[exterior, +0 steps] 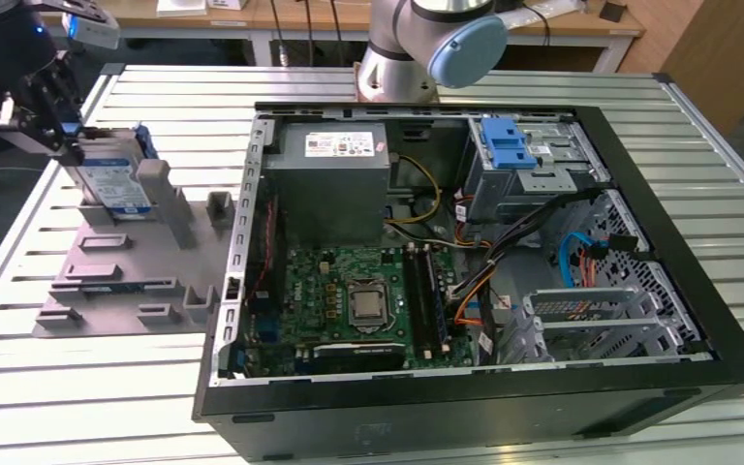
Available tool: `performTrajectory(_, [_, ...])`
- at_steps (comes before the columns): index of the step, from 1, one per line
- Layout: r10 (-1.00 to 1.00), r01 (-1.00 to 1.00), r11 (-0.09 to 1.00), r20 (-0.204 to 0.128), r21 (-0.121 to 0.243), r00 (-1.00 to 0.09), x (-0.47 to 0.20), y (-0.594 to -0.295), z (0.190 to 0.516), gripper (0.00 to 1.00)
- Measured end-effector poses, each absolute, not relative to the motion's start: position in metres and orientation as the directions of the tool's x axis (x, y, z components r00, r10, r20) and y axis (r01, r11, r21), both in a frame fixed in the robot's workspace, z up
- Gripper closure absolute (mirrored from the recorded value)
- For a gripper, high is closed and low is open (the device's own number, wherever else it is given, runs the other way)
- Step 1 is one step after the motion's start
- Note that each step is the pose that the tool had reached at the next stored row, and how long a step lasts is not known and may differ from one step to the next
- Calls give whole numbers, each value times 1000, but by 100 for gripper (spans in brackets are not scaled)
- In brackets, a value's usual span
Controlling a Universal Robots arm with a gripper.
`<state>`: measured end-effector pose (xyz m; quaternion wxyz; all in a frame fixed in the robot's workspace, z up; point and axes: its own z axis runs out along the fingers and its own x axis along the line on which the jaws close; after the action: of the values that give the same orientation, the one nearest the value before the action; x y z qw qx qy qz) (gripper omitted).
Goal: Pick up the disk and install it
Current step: 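Pick up the disk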
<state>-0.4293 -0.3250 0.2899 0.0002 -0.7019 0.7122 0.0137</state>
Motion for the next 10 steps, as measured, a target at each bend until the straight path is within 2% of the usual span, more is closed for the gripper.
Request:
performTrajectory(1, [-1000, -1000, 14, -19, 19, -15, -429, -325, 290, 64])
performTrajectory(10, [-1000, -1000, 14, -17, 19, -15, -429, -325, 295, 64])
